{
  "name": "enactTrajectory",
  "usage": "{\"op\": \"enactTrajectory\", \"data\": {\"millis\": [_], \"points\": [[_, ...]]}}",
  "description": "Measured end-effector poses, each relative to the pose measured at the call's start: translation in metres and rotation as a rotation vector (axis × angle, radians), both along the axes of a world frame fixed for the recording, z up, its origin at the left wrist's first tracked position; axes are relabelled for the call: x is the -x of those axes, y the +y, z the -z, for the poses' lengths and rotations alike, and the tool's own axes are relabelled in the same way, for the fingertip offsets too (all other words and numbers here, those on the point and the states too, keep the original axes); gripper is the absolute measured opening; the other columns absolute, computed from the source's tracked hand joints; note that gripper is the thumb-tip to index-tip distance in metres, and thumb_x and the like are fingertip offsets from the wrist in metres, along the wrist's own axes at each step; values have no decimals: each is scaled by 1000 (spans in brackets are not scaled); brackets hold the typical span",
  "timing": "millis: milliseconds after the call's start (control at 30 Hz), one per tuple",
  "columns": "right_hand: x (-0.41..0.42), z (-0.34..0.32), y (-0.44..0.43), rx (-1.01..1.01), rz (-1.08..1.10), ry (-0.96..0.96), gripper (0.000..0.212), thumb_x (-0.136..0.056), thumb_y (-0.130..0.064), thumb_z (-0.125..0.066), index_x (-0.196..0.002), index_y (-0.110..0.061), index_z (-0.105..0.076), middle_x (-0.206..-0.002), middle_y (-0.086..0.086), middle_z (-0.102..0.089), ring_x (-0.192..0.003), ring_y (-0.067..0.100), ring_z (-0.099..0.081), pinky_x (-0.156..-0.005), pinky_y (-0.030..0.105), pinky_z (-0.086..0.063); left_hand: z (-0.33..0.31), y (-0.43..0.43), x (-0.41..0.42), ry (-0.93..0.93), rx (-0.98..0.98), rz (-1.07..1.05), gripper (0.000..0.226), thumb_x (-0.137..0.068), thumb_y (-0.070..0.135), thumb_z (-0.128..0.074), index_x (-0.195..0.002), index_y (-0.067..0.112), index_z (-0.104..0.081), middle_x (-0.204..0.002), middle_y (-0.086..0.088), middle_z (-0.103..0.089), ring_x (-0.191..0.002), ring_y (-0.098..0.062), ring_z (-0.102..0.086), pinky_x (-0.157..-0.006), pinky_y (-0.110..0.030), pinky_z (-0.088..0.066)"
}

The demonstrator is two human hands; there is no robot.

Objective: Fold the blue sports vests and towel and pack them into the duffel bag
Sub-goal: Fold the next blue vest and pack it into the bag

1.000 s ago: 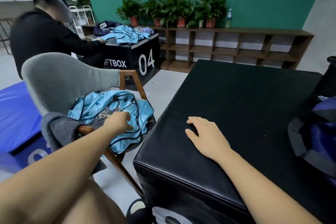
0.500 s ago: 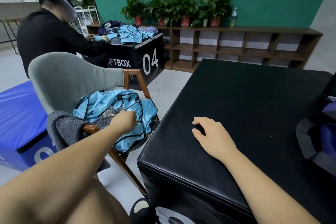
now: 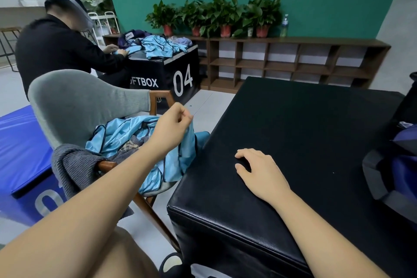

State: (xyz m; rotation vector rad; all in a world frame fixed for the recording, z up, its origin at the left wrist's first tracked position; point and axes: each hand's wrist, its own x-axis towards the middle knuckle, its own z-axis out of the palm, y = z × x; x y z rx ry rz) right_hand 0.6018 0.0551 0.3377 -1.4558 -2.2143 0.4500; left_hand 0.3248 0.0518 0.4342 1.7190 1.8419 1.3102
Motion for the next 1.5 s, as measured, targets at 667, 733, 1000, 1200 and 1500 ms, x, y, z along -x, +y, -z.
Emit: {"op": "enactTrajectory", "data": {"millis": [667, 733, 1000, 1200, 1500], "points": [[-13, -103, -78, 464, -125, 924, 23, -97, -31, -77, -112, -13, -81, -114, 0, -80, -114, 13, -73, -106, 29, -53, -97, -41, -169, -521, 6, 535, 13, -105, 24, -68, -103, 11, -67, -80, 2, -58, -72, -7, -58, -72, -26, -53], [-22, -105, -79, 481, -69, 985, 26, -101, -33, -72, -115, -13, -80, -121, -3, -79, -119, 11, -70, -112, 35, -48, -101, -43, -180, -550, 23, 601, 11, -105, 20, -68, -102, 10, -65, -78, 1, -60, -73, -9, -63, -76, -27, -57], [-80, -105, -95, 473, -22, 984, 29, -107, -29, -62, -114, -3, -72, -122, 4, -79, -121, 22, -71, -115, 49, -46, -97, -44, -187, -444, 79, 656, 19, -107, 16, -64, -117, 1, -66, -113, -7, -81, -108, -21, -78, -96, -37, -60], [-121, -120, -91, 472, -22, 1026, 36, -109, -21, -57, -129, 6, -66, -123, 16, -77, -118, 29, -72, -98, 40, -48, -77, -47, -183, -163, 131, 585, 7, -103, 22, -68, -106, 17, -71, -103, 3, -81, -97, -14, -77, -84, -35, -53], [-167, -152, -97, 495, 24, 1141, 31, -103, -13, -61, -128, 5, -67, -118, 22, -75, -98, 27, -67, -96, 43, -50, -58, -69, -181, 62, 391, 755, 17, -102, 44, -70, -114, 33, -75, -110, 2, -78, -92, -19, -66, -97, -53, -52]]}}
